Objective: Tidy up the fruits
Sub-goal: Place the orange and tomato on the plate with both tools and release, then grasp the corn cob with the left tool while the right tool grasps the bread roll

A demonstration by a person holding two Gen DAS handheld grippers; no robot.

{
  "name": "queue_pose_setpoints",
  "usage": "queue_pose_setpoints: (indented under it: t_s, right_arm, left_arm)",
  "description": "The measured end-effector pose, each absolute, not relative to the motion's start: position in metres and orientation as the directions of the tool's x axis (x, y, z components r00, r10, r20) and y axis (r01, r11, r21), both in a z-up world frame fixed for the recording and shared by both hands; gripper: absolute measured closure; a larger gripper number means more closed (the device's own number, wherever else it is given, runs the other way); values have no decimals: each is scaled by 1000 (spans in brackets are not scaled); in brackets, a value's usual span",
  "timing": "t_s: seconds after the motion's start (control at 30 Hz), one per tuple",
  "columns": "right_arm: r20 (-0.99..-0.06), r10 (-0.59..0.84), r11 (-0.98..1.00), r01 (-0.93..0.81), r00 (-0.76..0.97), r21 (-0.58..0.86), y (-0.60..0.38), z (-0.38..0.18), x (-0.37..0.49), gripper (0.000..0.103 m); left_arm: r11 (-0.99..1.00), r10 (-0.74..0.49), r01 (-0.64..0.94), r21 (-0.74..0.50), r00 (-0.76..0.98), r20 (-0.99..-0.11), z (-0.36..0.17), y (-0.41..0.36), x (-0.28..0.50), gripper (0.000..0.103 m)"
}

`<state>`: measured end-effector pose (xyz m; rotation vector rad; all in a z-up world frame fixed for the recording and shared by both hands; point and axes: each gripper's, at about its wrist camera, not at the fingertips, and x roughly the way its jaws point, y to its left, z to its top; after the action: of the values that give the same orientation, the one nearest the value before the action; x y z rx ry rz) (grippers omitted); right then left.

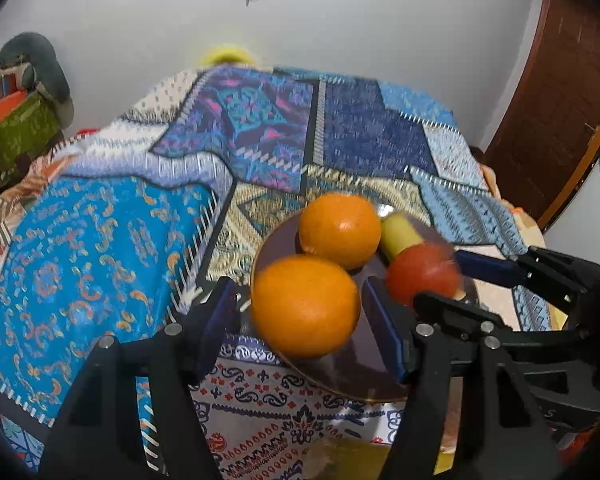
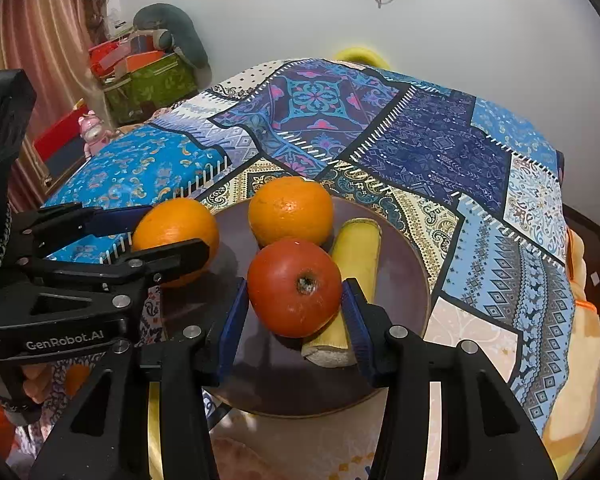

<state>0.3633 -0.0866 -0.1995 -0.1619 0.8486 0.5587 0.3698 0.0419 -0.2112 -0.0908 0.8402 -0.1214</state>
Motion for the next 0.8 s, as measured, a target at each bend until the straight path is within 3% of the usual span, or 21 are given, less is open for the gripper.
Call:
queue_pose_setpoints:
  t_s: [0.1, 0.8]
  right_arm:
    - [-734, 402, 854, -513, 548, 84, -92, -193, 359, 52]
    - [-728, 382, 872, -482, 569, 81, -140, -168, 290, 46]
  left_arm:
    - [988, -152, 76, -137, 673, -724, -202, 42, 366, 36]
    - [996, -87, 50, -72, 663, -743, -177, 49, 284, 35]
